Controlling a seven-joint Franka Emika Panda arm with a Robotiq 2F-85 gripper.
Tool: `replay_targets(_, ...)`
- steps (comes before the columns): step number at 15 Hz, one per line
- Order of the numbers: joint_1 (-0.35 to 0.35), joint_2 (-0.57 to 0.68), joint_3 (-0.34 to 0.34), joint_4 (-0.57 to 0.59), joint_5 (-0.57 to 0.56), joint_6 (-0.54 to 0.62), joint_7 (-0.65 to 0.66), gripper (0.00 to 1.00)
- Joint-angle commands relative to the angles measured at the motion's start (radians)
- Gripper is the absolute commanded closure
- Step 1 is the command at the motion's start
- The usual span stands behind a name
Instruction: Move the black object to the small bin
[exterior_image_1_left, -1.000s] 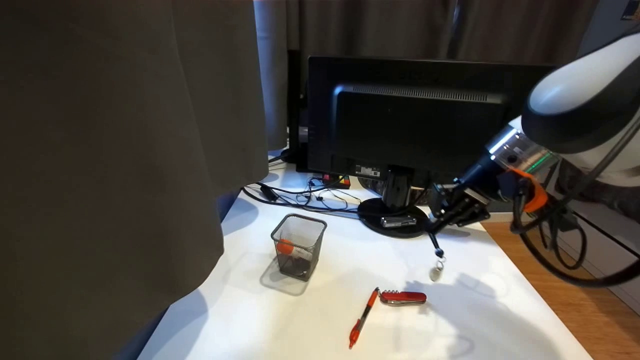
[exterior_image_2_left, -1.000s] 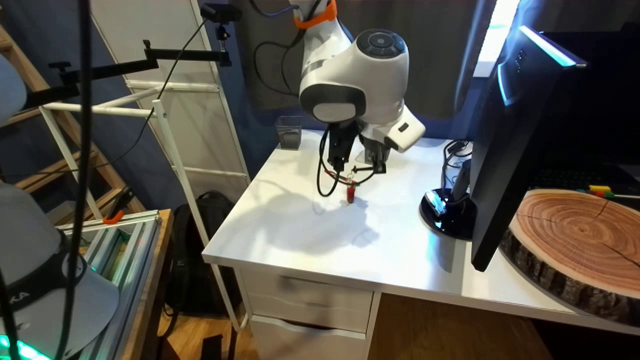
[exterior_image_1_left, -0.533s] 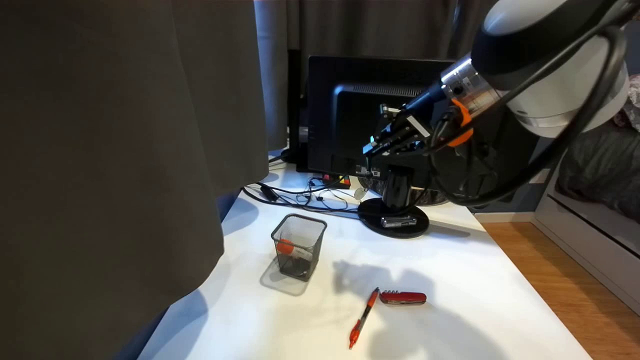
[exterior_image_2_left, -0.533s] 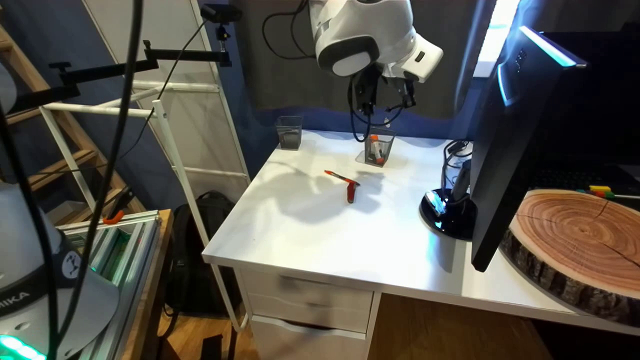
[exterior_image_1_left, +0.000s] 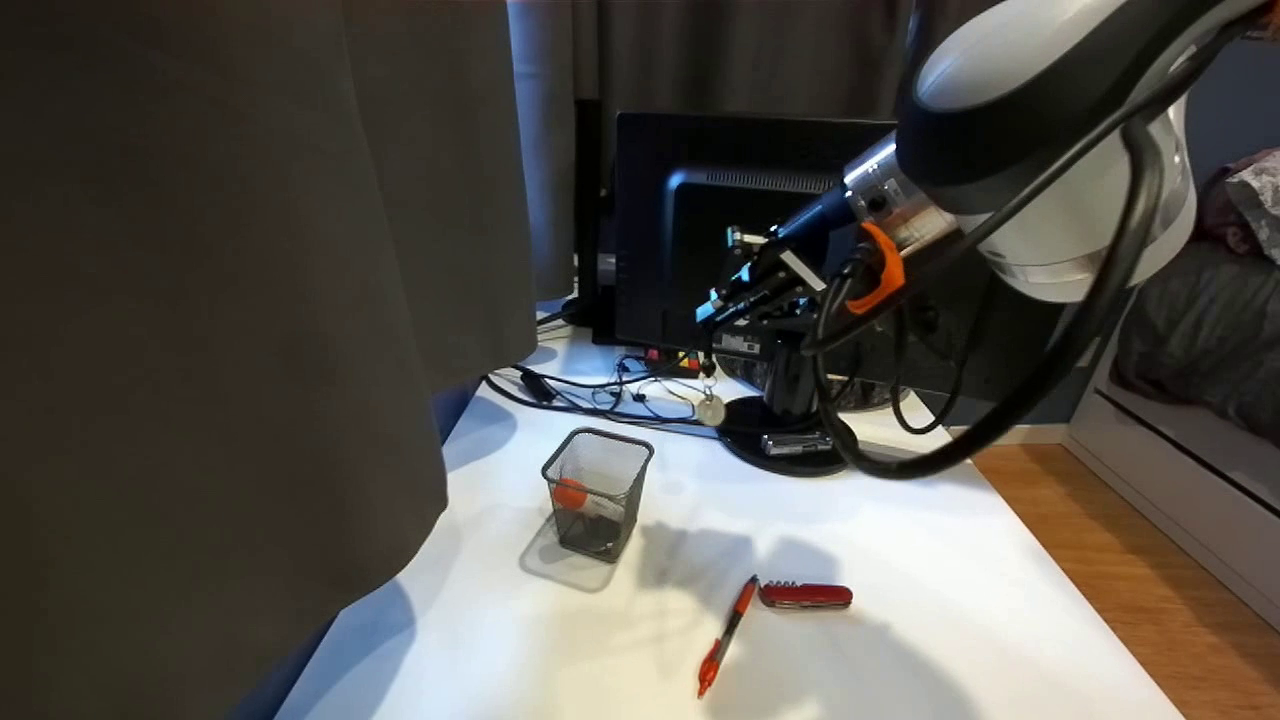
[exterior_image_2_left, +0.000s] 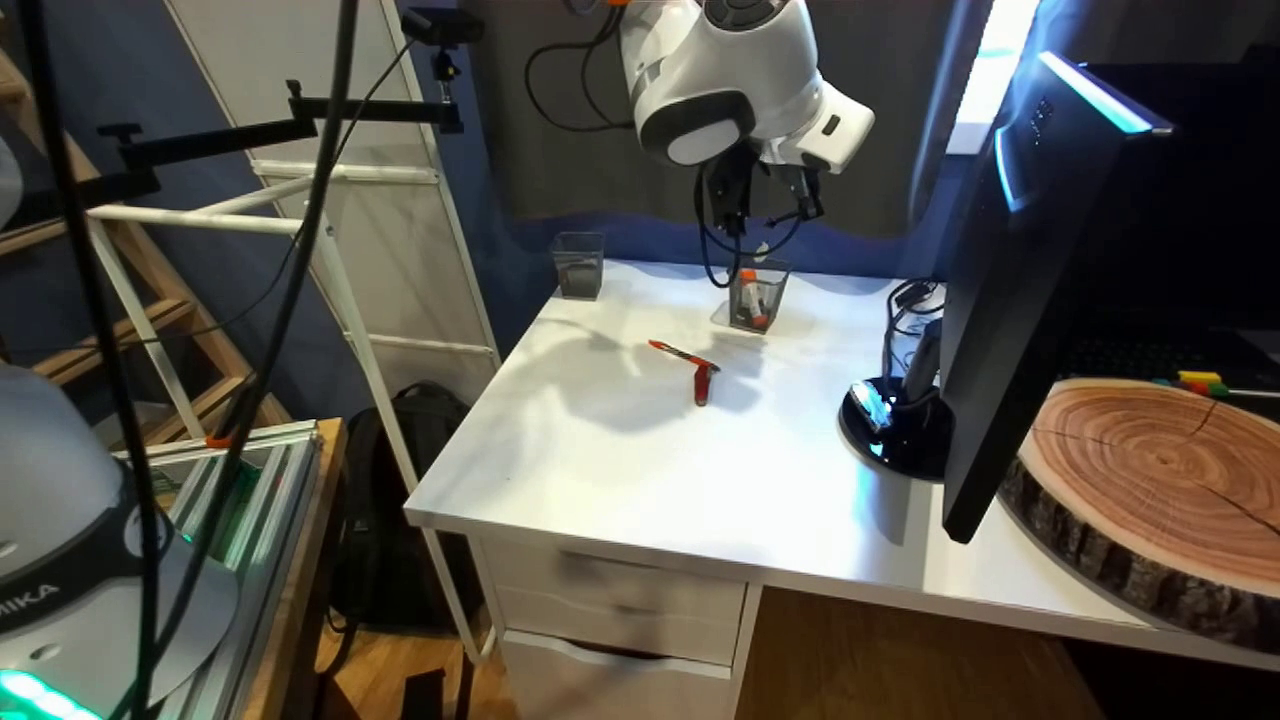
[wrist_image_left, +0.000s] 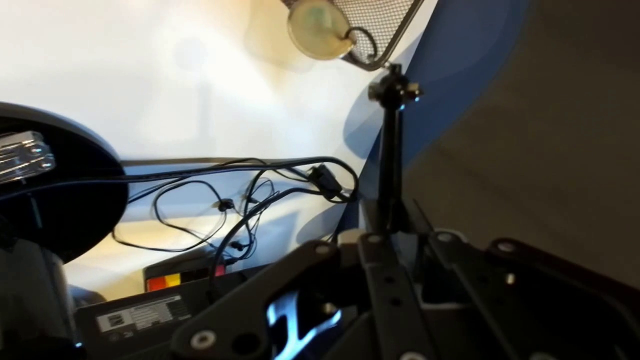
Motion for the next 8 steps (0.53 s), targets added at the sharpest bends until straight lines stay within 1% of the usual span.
replay_targets(1,0.123,0.09,-0.062,0.127,-0.104,0.018,0.06,0.97)
replay_targets(2,0.172,0.106,-0.108,0.155,-0.133,0.029,0.068,0.97)
replay_targets(5,0.26,0.175,-0.195,0.254,-0.205,0.029,0.104,0.97)
replay_targets(8,0.31,0.247,-0.24,0.362,-0.235,0.019,0.13,0.97)
